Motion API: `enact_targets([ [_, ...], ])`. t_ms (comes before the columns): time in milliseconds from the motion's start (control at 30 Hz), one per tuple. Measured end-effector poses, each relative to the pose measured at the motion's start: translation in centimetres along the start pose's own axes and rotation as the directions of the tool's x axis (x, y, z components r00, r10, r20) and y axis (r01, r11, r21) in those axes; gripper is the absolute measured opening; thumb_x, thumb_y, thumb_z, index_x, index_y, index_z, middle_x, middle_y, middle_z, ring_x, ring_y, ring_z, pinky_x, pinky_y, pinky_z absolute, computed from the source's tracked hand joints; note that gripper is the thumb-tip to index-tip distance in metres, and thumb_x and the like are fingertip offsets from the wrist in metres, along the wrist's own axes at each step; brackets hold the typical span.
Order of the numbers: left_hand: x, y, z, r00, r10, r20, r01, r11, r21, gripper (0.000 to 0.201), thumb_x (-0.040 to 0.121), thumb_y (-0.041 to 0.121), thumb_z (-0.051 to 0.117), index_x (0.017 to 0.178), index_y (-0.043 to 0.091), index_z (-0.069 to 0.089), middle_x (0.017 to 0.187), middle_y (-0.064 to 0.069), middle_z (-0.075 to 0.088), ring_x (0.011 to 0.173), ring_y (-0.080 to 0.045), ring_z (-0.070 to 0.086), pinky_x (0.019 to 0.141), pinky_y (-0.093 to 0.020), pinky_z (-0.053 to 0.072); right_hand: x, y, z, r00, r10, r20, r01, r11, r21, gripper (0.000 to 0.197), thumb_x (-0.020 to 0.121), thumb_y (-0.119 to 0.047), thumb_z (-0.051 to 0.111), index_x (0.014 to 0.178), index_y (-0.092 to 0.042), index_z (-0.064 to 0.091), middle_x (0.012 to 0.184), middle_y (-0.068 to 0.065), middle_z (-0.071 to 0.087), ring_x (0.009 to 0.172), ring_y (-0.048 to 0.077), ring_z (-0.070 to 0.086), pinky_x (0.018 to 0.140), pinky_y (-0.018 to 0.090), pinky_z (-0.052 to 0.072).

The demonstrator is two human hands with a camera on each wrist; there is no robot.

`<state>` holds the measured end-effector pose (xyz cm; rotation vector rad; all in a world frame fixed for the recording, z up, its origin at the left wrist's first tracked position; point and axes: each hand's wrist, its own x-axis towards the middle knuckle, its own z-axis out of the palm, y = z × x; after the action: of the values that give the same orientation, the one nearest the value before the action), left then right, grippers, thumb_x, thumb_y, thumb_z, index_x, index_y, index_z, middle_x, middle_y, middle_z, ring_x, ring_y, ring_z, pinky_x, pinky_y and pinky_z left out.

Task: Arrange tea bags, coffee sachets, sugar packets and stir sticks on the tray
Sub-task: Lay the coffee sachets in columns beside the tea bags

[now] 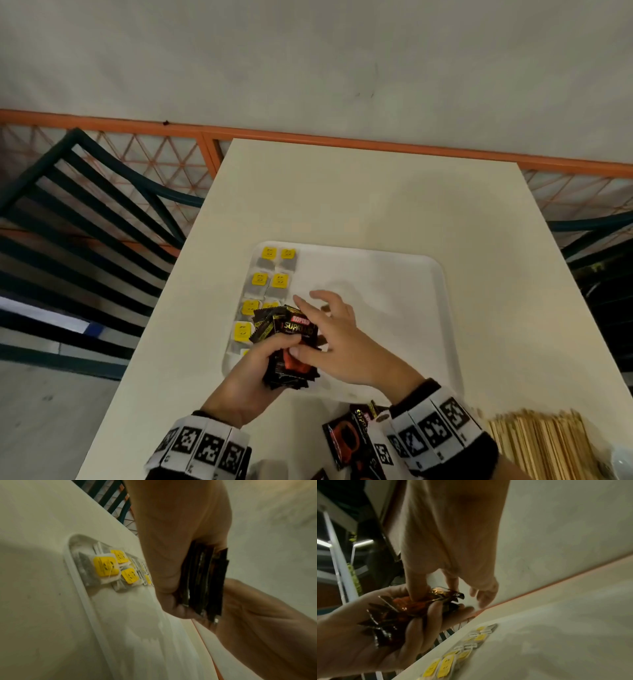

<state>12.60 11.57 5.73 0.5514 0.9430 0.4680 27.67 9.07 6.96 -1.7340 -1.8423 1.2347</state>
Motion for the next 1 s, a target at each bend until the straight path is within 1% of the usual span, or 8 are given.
enact_targets([
  [133, 0.4, 0.4, -0.6, 0.996, -0.062, 0.056, 0.06, 0.998, 0.032, 0.033, 0.08, 0.005, 0.044, 0.064, 0.007, 0.072, 0.062, -0.01, 0.068, 0.051, -0.017, 0.064, 0.043, -0.023, 0.048, -0.4, -0.9, -0.5, 0.98, -0.113, 0.161, 0.107, 0.993, 0.048, 0.107, 0.078, -0.039, 0.071, 0.146, -0.037, -0.012, 0.15, -0.023, -0.018, 0.141, 0.001, -0.009, 0.118, 0.029, 0.015],
  [233, 0.6, 0.7, -0.3, 0.99, -0.123, 0.069, 0.116, 0.989, 0.093, 0.028, 0.079, -0.001, 0.041, 0.065, 0.003, 0.065, 0.056, -0.011, 0.064, 0.049, -0.018, 0.064, 0.041, -0.022, 0.047, -0.3, -1.6, 0.3, 0.969, -0.156, 0.19, 0.17, 0.984, -0.057, 0.132, 0.063, -0.041, 0.083, 0.136, -0.046, -0.027, 0.147, -0.027, -0.024, 0.14, 0.001, -0.017, 0.115, 0.028, 0.01],
  [400, 0.1, 1.8, -0.5, 0.975, -0.203, 0.095, 0.188, 0.972, 0.14, 0.008, 0.059, 0.012, 0.062, 0.061, 0.009, 0.069, 0.06, -0.008, 0.065, 0.057, -0.017, 0.065, 0.052, -0.025, 0.047, 0.8, -1.5, 0.8, 0.936, -0.32, 0.15, 0.33, 0.943, -0.049, 0.117, 0.066, -0.028, 0.083, 0.145, -0.039, -0.003, 0.152, -0.009, 0.007, 0.138, -0.005, 0.0, 0.109, 0.005, 0.01],
  [467, 0.5, 1.7, -1.5, 0.982, -0.171, 0.081, 0.16, 0.979, 0.127, 0.013, 0.07, 0.015, 0.064, 0.06, 0.013, 0.071, 0.059, -0.005, 0.068, 0.058, -0.015, 0.066, 0.052, -0.026, 0.051, 1.0, -1.5, 0.7, 0.895, -0.412, 0.171, 0.424, 0.904, -0.045, 0.112, 0.065, -0.023, 0.084, 0.141, -0.042, 0.004, 0.15, -0.008, 0.01, 0.139, -0.003, 0.004, 0.11, 0.008, 0.012],
  [567, 0.6, 1.6, -1.6, 0.987, -0.162, 0.012, 0.161, 0.984, 0.083, 0.038, 0.096, 0.017, 0.033, 0.068, 0.01, 0.057, 0.049, 0.0, 0.064, 0.045, -0.011, 0.061, 0.047, -0.021, 0.05, 0.9, -1.4, 0.9, 0.857, -0.491, 0.156, 0.513, 0.839, -0.18, 0.111, 0.059, -0.032, 0.087, 0.142, -0.035, 0.012, 0.147, -0.005, 0.009, 0.14, 0.016, 0.009, 0.114, 0.022, 0.011],
  [667, 0.2, 2.1, -0.5, 0.997, -0.078, 0.015, 0.077, 0.996, 0.035, 0.015, 0.074, 0.021, 0.057, 0.075, 0.01, 0.067, 0.067, -0.009, 0.07, 0.061, -0.02, 0.069, 0.052, -0.028, 0.053, 1.1, -2.0, 0.5, 0.898, -0.425, 0.109, 0.438, 0.853, -0.284, 0.112, 0.058, -0.043, 0.085, 0.142, -0.037, 0.012, 0.146, 0.001, 0.012, 0.135, 0.016, 0.009, 0.114, 0.028, 0.004],
  [867, 0.4, 2.0, 0.4, 0.998, -0.051, 0.026, 0.048, 0.995, 0.082, 0.032, 0.082, 0.039, 0.044, 0.101, 0.019, 0.06, 0.088, -0.009, 0.068, 0.076, -0.015, 0.069, 0.059, -0.026, 0.051, 1.3, -2.5, -0.1, 0.955, -0.279, 0.105, 0.293, 0.942, -0.166, 0.103, 0.067, -0.024, 0.078, 0.139, -0.045, 0.007, 0.136, -0.005, 0.018, 0.126, 0.018, 0.024, 0.098, 0.023, 0.032],
  [1000, 0.8, 1.4, 0.3, 0.998, 0.0, -0.065, -0.001, 1.0, -0.01, 0.06, 0.093, 0.041, 0.03, 0.126, -0.006, 0.045, 0.11, -0.035, 0.056, 0.089, -0.043, 0.058, 0.056, -0.016, 0.047, 1.8, -2.0, 0.8, 0.958, -0.271, 0.093, 0.279, 0.956, -0.086, 0.098, 0.065, -0.022, 0.081, 0.137, -0.039, 0.017, 0.141, 0.0, 0.018, 0.13, 0.017, 0.024, 0.1, 0.021, 0.034],
])
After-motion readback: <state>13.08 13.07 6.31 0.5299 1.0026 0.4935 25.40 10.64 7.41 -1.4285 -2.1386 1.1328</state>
